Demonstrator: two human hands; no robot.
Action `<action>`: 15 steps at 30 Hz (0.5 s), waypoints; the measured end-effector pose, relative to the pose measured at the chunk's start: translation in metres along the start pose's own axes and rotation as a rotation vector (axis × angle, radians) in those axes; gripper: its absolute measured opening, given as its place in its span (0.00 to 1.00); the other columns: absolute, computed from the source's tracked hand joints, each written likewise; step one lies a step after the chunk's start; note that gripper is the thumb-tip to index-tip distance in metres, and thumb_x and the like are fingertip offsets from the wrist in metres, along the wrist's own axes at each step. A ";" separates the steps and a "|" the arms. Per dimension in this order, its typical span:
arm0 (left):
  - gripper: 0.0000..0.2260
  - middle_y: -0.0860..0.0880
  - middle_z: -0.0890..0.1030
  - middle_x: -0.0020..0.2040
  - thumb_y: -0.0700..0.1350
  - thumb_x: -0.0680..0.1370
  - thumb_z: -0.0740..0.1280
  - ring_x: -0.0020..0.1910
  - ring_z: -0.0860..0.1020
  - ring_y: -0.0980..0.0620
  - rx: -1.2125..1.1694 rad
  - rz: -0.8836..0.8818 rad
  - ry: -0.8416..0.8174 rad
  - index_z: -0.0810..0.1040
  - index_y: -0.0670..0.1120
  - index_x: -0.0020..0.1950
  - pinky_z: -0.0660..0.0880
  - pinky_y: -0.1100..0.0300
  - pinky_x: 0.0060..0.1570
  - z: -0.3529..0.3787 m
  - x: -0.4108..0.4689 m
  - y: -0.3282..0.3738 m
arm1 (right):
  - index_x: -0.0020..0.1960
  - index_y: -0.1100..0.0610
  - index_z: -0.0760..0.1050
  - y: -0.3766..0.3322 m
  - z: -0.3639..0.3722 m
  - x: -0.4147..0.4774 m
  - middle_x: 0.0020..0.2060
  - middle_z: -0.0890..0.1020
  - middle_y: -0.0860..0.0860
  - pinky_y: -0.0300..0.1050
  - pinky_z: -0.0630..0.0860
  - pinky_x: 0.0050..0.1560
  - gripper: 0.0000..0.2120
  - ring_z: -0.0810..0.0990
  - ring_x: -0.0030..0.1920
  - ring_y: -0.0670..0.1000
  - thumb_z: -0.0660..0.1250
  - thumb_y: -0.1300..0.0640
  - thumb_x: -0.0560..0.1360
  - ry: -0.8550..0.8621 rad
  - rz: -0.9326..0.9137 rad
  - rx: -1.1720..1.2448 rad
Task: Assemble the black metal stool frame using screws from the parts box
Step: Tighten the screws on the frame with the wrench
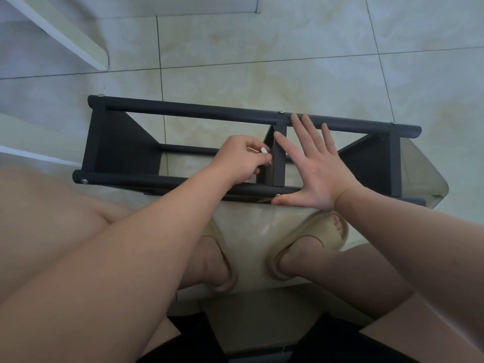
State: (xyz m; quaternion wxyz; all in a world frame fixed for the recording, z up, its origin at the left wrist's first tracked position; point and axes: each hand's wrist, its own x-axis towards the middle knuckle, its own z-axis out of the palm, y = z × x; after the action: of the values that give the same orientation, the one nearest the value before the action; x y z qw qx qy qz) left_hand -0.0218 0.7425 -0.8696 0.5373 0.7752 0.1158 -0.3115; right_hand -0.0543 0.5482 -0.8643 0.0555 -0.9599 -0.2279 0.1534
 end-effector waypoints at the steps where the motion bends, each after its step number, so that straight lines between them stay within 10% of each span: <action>1: 0.03 0.54 0.84 0.38 0.44 0.77 0.72 0.32 0.78 0.56 -0.013 -0.007 0.000 0.81 0.52 0.44 0.75 0.60 0.37 0.000 0.000 0.001 | 0.83 0.51 0.45 0.000 0.000 0.000 0.81 0.40 0.59 0.66 0.39 0.78 0.58 0.37 0.81 0.60 0.54 0.18 0.65 0.000 0.001 -0.002; 15: 0.06 0.53 0.83 0.40 0.46 0.82 0.65 0.38 0.79 0.54 0.009 -0.033 -0.058 0.79 0.52 0.46 0.74 0.61 0.36 0.001 0.000 0.002 | 0.83 0.51 0.45 0.001 0.000 0.001 0.81 0.40 0.59 0.66 0.40 0.78 0.58 0.37 0.81 0.61 0.55 0.18 0.65 0.000 0.001 -0.004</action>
State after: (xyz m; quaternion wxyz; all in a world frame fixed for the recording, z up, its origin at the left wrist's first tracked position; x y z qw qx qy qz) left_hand -0.0211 0.7405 -0.8679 0.5317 0.7662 0.1113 -0.3432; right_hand -0.0536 0.5479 -0.8649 0.0533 -0.9602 -0.2277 0.1528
